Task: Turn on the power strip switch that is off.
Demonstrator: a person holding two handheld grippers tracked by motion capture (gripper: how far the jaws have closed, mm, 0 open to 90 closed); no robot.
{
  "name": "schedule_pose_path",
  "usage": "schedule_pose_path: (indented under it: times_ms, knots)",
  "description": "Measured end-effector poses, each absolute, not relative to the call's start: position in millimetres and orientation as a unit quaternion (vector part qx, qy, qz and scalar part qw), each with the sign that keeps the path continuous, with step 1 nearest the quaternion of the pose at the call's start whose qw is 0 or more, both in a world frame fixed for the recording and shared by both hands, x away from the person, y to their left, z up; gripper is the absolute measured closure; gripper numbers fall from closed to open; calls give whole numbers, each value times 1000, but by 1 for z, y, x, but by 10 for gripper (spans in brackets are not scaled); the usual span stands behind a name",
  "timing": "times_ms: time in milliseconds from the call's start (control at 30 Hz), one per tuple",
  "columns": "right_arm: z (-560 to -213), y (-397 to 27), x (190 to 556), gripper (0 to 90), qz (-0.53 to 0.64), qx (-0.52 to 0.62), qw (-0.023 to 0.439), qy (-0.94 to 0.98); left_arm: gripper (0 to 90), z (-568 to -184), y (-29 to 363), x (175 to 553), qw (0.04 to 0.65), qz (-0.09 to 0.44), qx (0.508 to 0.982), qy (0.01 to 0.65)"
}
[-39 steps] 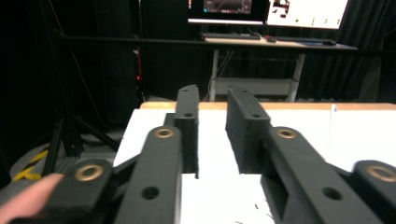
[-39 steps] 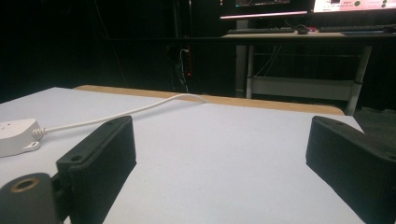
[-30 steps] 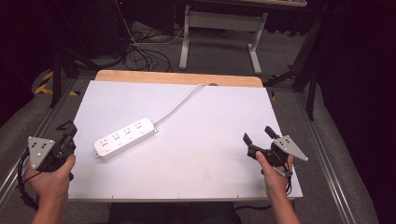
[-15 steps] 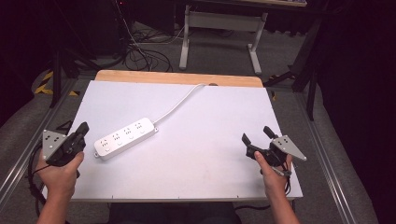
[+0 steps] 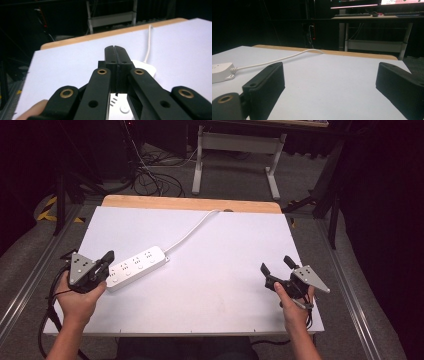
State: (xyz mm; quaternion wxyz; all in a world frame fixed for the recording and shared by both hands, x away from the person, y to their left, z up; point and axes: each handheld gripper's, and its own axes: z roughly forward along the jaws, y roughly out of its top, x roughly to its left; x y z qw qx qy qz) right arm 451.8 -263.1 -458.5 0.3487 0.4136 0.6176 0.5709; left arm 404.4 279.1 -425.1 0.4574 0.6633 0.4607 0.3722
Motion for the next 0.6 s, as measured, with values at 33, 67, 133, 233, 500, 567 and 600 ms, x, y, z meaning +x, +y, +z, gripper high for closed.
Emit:
schedule_pose_path:
  times_ms: [33,67,133,233,500,567,600]
  knots:
    - [-458,-263,452,88,571,414,348,618,900,-426,277,406,455,369,668,459]
    - [-458,-263,451,88,571,414,349,617,900,-426,276,408,451,365,675,456]
    - [-458,-263,451,89,571,414,350,617,900,-428,274,412,445,359,685,452]
    - [-459,-263,451,89,571,415,348,618,900,-433,269,420,427,338,708,450]
    - [-459,-263,451,92,571,414,347,619,900,-441,263,433,380,297,747,458]
    - [-459,-263,451,92,571,414,346,619,900,-443,263,437,370,289,751,464]
    - [-459,-263,451,93,571,414,345,619,900,-445,262,439,364,284,754,466]
